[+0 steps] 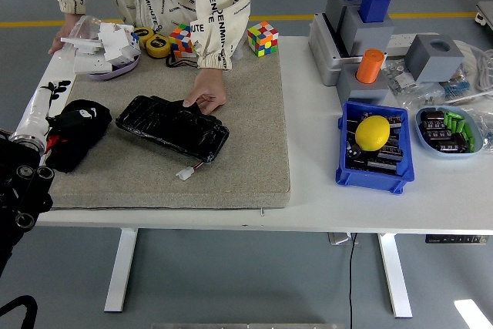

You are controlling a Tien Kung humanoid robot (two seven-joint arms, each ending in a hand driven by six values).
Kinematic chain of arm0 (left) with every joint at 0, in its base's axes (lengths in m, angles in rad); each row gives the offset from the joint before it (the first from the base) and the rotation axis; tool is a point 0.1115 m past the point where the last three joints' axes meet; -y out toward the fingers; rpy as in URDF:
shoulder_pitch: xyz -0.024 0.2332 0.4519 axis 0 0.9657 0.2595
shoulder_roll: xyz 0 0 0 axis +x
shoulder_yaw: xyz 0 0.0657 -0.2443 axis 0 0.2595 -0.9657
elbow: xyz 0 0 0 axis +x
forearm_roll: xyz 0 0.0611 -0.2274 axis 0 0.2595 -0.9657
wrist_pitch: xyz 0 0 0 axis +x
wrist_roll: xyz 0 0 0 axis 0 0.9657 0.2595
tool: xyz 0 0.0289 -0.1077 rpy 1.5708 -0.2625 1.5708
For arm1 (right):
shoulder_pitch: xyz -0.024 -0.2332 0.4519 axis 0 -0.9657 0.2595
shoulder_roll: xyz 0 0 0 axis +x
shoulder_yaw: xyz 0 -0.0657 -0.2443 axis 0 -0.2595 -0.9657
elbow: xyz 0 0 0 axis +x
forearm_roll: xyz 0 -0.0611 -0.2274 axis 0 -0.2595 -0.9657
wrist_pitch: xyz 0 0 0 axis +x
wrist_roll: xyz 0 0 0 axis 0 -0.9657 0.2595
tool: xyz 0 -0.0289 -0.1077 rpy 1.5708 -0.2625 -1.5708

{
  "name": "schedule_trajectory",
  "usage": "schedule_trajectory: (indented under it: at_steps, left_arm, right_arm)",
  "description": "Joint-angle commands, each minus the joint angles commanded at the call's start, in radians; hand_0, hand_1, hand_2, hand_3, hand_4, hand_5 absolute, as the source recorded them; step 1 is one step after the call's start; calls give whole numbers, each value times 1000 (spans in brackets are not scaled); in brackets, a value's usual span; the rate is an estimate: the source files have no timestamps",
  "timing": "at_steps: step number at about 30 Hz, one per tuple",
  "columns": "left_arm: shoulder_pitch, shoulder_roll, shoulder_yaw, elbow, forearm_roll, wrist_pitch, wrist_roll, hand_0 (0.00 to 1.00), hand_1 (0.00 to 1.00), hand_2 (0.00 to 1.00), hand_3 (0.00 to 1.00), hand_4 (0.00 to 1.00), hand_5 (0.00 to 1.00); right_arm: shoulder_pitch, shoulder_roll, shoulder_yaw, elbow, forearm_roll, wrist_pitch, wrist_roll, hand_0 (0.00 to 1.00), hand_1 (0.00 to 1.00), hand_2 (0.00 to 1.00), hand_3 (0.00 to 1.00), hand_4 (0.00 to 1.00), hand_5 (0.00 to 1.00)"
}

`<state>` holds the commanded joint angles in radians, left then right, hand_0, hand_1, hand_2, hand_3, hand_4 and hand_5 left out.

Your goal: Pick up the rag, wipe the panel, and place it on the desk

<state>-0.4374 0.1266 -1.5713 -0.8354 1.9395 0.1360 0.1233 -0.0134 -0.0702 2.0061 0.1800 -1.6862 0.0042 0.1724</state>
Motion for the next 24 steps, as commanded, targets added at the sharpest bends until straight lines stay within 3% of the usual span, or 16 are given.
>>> schedule_trajectory:
  at_steps: [3,4,9,10,15,16,21,22,24]
  left_arm:
    - [-6,0,-2,14,11,2,10,870,895,845,824,998,317]
    - [-9,0,-3,21,16,3,13,840,844,804,789,988,222]
    - [-26,4,-10,66,38,10,20,840,844,804,789,988,222]
    - [-31,5,-11,76,37,14,17,792,783,771,738,888,123]
    - [-46,5,-4,112,35,21,12,792,783,771,738,888,123]
    - [-47,3,-3,117,33,24,8,740,714,732,653,840,75]
    - [-55,-4,0,143,18,40,-8,740,714,732,653,840,75]
    - [-57,-7,0,149,15,48,-14,567,584,589,584,730,14]
    - [-59,-10,0,154,12,57,-22,567,584,589,584,730,14]
  right_arm:
    - [0,0,-1,0,1,0,1,523,561,495,523,856,358]
    - [0,0,-1,0,1,0,1,522,561,495,523,856,358]
    - [1,0,-5,0,3,1,1,522,561,495,523,856,358]
    - [2,0,-6,0,4,1,2,522,561,495,522,857,358]
    - [3,0,-5,0,5,1,2,522,561,495,522,857,358]
    - [4,0,-5,0,5,1,3,522,561,495,523,856,359]
    - [3,-1,-8,0,6,0,3,522,561,495,523,856,359]
    - [3,-1,-8,0,7,0,3,522,561,495,522,856,359]
    - [3,-1,-10,0,7,0,3,522,561,495,522,856,359]
